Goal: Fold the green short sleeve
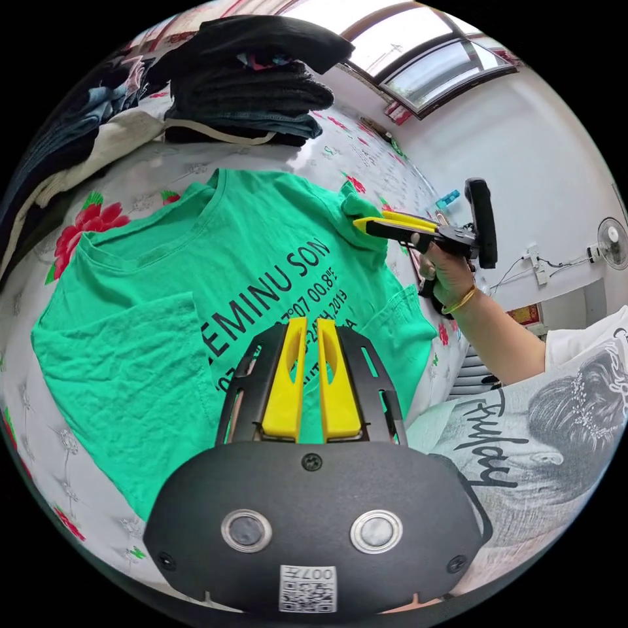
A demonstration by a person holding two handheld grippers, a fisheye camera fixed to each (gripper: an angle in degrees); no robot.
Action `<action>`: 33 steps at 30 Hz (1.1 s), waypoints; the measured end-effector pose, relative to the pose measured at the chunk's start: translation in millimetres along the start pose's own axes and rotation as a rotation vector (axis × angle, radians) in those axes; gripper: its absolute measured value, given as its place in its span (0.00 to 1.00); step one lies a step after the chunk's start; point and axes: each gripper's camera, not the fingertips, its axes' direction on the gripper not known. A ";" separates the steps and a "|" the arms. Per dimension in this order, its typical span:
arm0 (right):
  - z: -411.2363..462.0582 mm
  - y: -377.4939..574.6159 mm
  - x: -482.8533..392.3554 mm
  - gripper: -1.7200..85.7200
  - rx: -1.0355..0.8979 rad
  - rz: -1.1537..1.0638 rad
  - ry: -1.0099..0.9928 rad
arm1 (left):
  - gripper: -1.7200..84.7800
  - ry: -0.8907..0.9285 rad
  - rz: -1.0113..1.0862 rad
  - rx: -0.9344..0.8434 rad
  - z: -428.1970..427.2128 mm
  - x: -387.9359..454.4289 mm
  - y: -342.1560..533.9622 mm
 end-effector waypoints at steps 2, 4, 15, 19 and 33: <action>-7.1 -12.0 3.7 0.16 0.024 -0.029 0.063 | 0.02 -0.006 -0.030 0.001 -1.7 -6.6 4.7; -10.1 -24.0 5.2 0.16 0.031 -0.079 0.113 | 0.02 -0.005 -0.049 0.005 -2.1 -9.6 7.7; 15.1 -37.2 78.2 0.08 -0.093 -0.084 -0.131 | 0.01 0.006 -0.137 0.000 -7.0 -18.4 27.9; 6.2 -29.0 123.5 0.04 -0.037 0.009 -0.251 | 0.01 0.010 -0.191 0.017 -17.0 -26.5 36.2; 24.7 99.2 318.8 0.02 0.470 1.078 -0.919 | 0.01 -0.040 -0.198 0.037 -46.3 -16.3 54.4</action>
